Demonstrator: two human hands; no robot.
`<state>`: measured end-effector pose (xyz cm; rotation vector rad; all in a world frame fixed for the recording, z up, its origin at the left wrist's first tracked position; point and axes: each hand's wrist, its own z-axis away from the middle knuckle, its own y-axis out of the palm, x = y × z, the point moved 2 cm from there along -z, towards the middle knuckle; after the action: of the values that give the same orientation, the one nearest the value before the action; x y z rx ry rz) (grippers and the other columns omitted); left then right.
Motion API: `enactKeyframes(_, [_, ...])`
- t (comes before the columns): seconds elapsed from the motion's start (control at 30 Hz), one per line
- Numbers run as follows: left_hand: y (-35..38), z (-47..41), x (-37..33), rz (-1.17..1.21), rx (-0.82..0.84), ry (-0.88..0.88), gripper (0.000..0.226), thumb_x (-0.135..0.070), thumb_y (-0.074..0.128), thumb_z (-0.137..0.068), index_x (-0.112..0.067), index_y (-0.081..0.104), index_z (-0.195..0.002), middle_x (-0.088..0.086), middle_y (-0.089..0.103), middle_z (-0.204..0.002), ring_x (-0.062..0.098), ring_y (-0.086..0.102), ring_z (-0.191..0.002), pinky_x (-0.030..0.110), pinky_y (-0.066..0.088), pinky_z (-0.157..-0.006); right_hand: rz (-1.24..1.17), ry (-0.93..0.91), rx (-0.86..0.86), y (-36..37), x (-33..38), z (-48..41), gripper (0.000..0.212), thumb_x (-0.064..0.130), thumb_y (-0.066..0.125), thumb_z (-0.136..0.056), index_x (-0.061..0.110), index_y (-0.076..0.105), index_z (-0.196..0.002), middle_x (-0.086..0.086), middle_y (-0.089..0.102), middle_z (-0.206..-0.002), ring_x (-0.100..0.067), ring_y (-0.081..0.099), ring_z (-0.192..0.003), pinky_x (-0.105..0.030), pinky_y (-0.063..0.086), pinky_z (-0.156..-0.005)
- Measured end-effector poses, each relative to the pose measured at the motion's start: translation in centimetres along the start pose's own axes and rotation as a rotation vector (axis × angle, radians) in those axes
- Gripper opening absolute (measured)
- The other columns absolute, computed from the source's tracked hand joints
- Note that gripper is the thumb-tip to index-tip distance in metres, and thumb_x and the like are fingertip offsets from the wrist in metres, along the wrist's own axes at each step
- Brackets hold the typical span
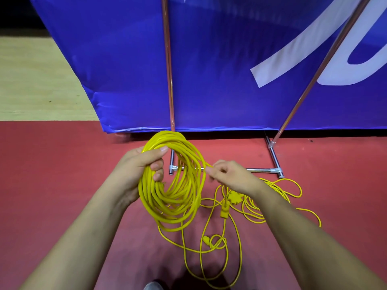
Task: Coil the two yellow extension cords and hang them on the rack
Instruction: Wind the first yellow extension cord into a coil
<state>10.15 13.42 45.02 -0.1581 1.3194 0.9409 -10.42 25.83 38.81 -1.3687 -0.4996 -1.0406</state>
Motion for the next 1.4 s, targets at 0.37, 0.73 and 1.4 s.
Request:
enactKeyframes(0.37, [0.1,1.3,-1.0,-0.301,0.159,0.0,0.02,-0.019,0.074,-0.068,-0.018,0.058,-0.057,0.002,0.035,-0.046,0.017,0.037,-0.035,0.037,0.028,-0.056,-1.013,0.766,-0.147,0.1,-4.8,0.1,0.02,0.007,0.043,-0.089,-0.003,0.06,-0.088,-0.026,0.063,-0.09,-0.034,0.065,-0.08,-0.037,0.06,-0.062])
enactKeyframes(0.73, [0.0,2.5,-1.1,-0.5,0.454,-0.091,0.024,-0.012,0.076,-0.07,-0.005,0.053,-0.069,0.007,0.04,-0.046,0.017,0.041,-0.037,0.021,0.036,-0.042,-1.303,0.898,-0.209,0.2,-5.7,-1.1,0.029,0.014,0.033,-0.104,-0.001,0.051,-0.086,0.003,0.026,-0.038,-0.007,0.022,-0.023,-0.017,0.015,-0.023])
enactKeyframes(1.4, [0.7,1.8,-0.2,-1.102,0.287,0.24,0.023,-0.035,0.068,-0.068,-0.028,0.066,-0.09,-0.016,0.068,-0.084,0.0,0.061,-0.077,0.025,0.049,-0.072,0.115,-0.33,-0.064,-2.5,8.9,1.1,0.023,0.011,0.051,-0.09,0.007,0.073,-0.095,0.015,0.058,-0.076,0.001,0.054,-0.072,-0.016,0.041,-0.07])
